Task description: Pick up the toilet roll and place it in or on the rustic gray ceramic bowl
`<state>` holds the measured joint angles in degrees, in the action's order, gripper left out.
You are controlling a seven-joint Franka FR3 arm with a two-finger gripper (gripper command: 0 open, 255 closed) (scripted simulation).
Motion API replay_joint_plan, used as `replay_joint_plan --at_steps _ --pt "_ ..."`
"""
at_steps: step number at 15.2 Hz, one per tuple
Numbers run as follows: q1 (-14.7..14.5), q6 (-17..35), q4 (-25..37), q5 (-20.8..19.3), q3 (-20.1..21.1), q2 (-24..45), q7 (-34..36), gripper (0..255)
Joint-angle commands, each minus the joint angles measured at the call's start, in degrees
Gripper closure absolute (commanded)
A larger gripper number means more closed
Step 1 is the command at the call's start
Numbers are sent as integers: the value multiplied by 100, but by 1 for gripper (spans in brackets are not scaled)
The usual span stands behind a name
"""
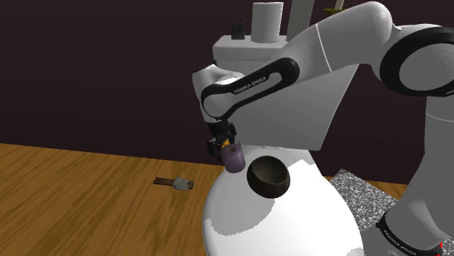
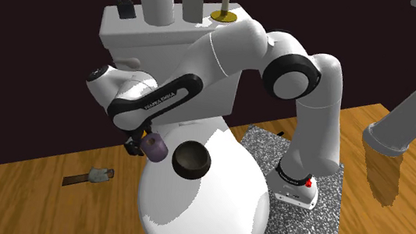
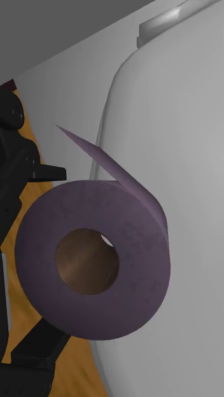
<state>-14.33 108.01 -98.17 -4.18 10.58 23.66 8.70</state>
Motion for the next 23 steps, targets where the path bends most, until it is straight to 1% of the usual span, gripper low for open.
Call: replay_joint_plan --at_steps 1,8,9,18,23 --pt "3 97 -99 -2 -1 -4 3 0" --pt "3 96 -97 -2 -1 -3 3 0" --pt "3 96 -97 -2 -1 -3 3 255" --pt "3 97 -98 -2 -1 -3 3 255" --pt "10 -225 69 31 13 -161 -17 255"
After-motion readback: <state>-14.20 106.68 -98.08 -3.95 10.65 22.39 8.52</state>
